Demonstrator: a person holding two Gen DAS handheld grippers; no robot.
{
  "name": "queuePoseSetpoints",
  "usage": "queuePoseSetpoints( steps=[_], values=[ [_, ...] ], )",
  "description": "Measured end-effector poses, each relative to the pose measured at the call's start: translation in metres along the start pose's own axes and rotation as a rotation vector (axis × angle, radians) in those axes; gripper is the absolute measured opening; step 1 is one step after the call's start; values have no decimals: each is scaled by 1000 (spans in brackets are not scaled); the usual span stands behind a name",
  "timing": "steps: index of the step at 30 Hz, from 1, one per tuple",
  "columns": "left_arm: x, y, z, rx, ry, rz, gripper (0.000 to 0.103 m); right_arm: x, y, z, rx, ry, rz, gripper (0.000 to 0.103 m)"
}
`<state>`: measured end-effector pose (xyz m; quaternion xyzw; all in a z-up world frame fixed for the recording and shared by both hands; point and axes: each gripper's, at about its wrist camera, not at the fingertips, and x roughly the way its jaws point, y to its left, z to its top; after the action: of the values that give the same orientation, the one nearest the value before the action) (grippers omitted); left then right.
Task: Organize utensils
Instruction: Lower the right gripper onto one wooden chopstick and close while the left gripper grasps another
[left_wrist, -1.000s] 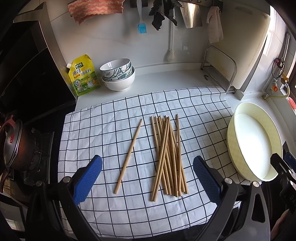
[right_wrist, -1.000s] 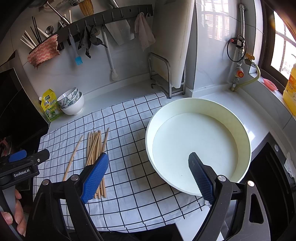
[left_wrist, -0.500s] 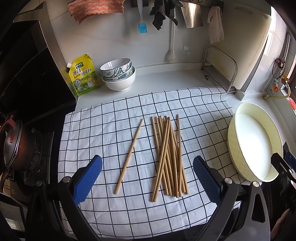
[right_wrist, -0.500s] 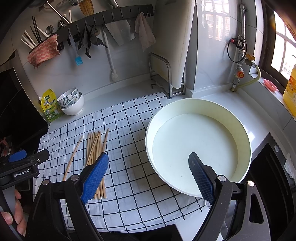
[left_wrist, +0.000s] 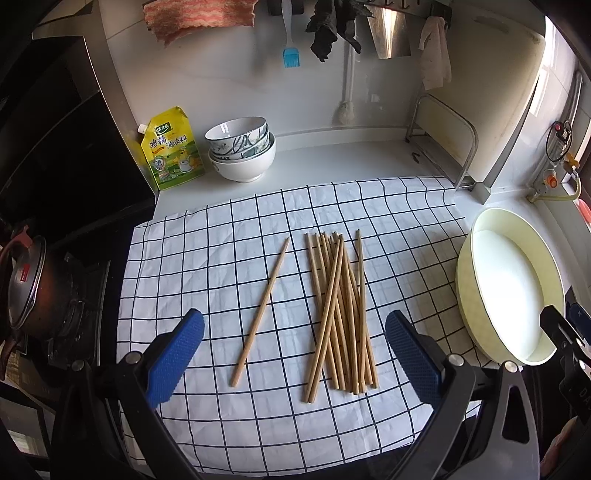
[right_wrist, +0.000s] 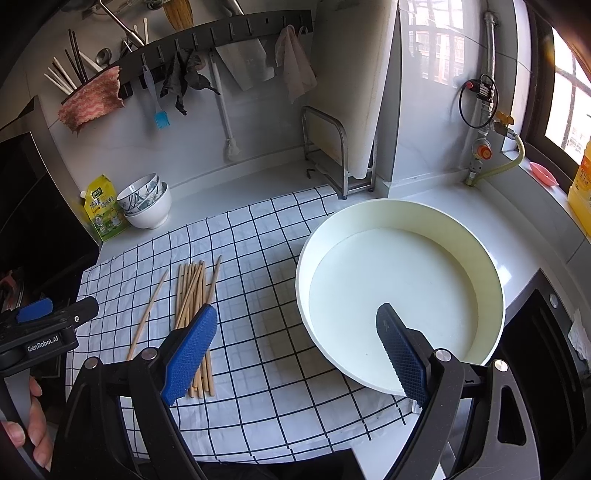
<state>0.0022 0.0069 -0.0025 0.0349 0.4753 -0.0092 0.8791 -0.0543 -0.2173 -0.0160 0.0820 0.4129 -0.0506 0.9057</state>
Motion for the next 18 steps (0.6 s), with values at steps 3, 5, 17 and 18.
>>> queuePoseSetpoints(
  steps=[3,5,17,18],
  values=[
    [1,2,-1,-2,1,-1,97,0,1,0,-1,-1,0,84],
    [0,2,-1,-3,1,-1,97,1,1,0,-1,0,1,84],
    [24,40,-9,-28,8,59,97,14,37,-7,-88,10,96,84],
    [28,44,-9,-25,10,59,97,18,41,-8,-97,18,104,84]
  ],
)
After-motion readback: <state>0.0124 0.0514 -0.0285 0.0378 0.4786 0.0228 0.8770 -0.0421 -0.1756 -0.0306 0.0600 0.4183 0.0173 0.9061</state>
